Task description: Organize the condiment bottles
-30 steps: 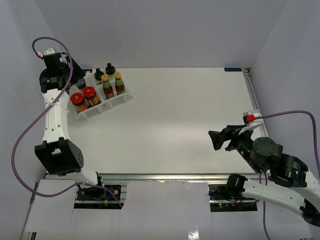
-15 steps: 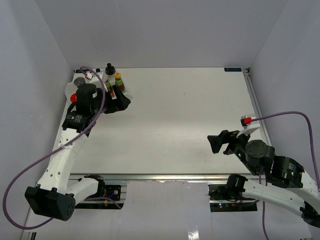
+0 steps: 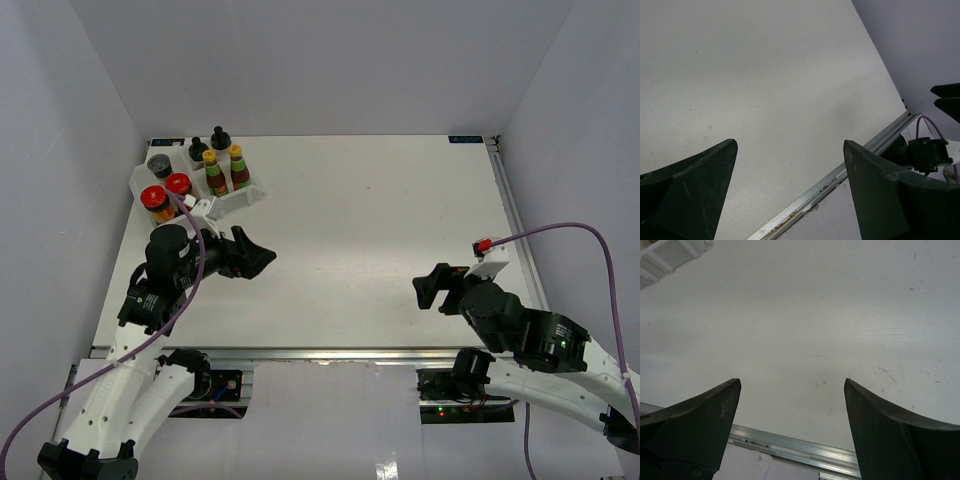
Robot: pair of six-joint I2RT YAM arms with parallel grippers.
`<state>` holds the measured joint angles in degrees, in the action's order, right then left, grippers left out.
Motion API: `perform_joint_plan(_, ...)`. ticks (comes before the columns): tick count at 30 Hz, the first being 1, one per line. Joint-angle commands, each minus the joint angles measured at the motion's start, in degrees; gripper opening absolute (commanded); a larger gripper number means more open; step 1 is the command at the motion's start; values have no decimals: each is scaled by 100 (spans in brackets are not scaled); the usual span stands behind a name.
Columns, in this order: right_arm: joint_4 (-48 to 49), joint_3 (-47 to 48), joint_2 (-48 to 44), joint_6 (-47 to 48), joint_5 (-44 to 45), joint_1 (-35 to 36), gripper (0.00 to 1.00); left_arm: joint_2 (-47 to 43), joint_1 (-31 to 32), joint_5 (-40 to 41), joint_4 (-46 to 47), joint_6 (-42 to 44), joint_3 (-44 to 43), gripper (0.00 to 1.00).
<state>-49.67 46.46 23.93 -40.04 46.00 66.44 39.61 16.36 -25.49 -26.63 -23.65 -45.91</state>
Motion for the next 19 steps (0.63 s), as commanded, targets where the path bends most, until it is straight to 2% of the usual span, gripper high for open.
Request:
perform_joint_plan(1, 81, 53, 117, -204, 183, 18, 90, -264, 11, -523, 101, 43, 146, 98)
perform_joint_plan(12, 62, 259, 385, -145, 243, 18, 90, -577, 8, -833, 131, -60, 336, 98)
perform_joint_plan(19, 67, 294, 450, -202, 230, 18, 90, -643, 8, -756, -72, 49, 219, 98)
